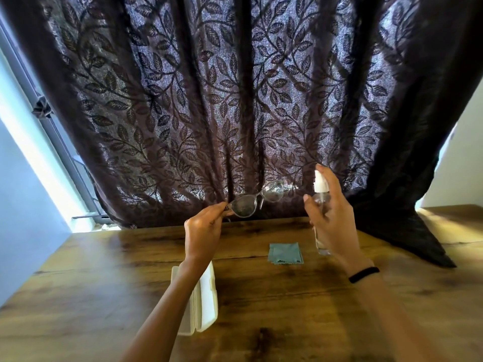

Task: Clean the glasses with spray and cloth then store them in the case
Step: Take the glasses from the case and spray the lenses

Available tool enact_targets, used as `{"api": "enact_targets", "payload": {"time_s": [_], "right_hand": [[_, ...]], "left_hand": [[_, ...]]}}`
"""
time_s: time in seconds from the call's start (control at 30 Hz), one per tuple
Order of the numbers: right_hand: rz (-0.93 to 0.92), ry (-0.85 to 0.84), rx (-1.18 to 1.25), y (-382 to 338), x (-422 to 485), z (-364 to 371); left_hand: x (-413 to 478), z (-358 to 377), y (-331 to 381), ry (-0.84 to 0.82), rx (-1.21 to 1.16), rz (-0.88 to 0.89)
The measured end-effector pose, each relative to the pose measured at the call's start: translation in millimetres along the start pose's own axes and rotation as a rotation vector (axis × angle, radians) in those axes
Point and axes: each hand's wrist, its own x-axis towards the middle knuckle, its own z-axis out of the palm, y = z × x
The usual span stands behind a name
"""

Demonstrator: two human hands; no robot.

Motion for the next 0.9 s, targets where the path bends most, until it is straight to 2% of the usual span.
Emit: {"api": "enact_targets", "payload": {"time_s": [0.17,0.27,0.37,0.47,0.63,0.73,0.9], "right_hand": [[-0.035,-0.037,-0.099,5.8,4.6,-2.3],[-0.02,0.019,-0.047,7.3,3.6,-2.9],[0.078,0.057,0.094,9.9,-3.6,-4.9],[0.168,0.06,0.138,21.4,-22.9,-4.7],[0.365,-0.044,0.224,58.0,-68.7,-3.5],[0.489,-0.036,0.188,73.4,-92.2,-2.5],[0.554,-0.015,0.136,79.9,-102.3,-4.7]], "left_hand": [[-0.3,3.0,0.2,0.002,-0.017,-0.014],[0.0,3.9,0.7,0.005,-0.023,-0.025],[0.2,2.6,2.3,0.004,-0.017,-0.024],[-0.4,0.7,3.1,0.01,-0.001,-0.013],[-2.0,1.1,5.0,0.013,-0.006,-0.015],[-2.5,1.9,5.3,0.005,-0.016,-0.02],[-3.2,4.8,5.0,0.013,-0.007,-0.016]]}}
